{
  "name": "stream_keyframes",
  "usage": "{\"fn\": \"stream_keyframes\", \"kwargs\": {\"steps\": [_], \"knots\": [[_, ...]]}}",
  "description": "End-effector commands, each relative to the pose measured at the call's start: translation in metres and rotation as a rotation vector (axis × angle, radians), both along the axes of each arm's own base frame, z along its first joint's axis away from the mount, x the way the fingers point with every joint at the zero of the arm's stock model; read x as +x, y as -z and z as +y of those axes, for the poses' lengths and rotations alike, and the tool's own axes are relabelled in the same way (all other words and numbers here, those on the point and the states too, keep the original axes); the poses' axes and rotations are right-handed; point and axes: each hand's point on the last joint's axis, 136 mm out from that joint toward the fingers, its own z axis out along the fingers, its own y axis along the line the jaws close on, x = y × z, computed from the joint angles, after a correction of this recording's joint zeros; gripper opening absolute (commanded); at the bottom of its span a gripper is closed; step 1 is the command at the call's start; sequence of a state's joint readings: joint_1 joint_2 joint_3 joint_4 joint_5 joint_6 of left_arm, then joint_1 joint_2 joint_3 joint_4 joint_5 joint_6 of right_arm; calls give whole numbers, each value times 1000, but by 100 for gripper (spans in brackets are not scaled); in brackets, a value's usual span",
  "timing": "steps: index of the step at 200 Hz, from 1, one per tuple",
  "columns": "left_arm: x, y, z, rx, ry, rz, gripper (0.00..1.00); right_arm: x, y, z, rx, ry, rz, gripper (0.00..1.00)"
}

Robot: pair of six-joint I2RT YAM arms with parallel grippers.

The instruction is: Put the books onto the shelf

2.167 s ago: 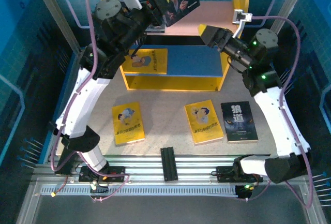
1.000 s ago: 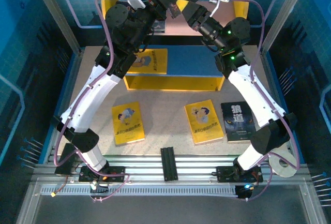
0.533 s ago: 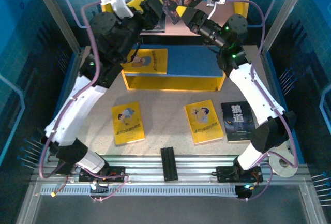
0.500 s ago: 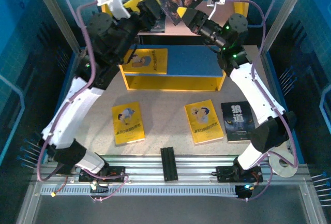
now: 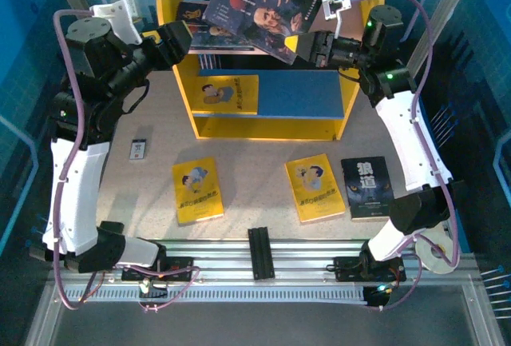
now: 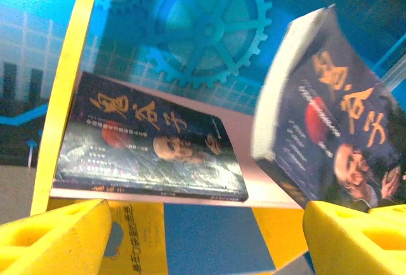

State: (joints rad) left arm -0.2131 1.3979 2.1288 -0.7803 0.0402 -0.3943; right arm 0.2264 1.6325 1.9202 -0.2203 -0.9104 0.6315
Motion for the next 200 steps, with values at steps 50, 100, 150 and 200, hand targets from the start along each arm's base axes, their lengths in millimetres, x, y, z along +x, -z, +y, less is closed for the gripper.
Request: {"fn": "stream_keyframes", "kwargs": {"steps": [50, 100, 150, 200], "knots": [[-2, 14, -40, -165, 338, 112, 81, -39, -16, -3, -31, -138, -106, 8], [2, 19, -52, -172, 425, 140, 81, -47, -16, 1, -27, -202, -106, 8], [1, 17, -64, -179, 529, 131, 73, -49, -15, 12, -30, -256, -93, 9], [1, 10, -69, -184, 572, 95, 49, -44, -11, 22, -48, -257, -76, 10]]}}
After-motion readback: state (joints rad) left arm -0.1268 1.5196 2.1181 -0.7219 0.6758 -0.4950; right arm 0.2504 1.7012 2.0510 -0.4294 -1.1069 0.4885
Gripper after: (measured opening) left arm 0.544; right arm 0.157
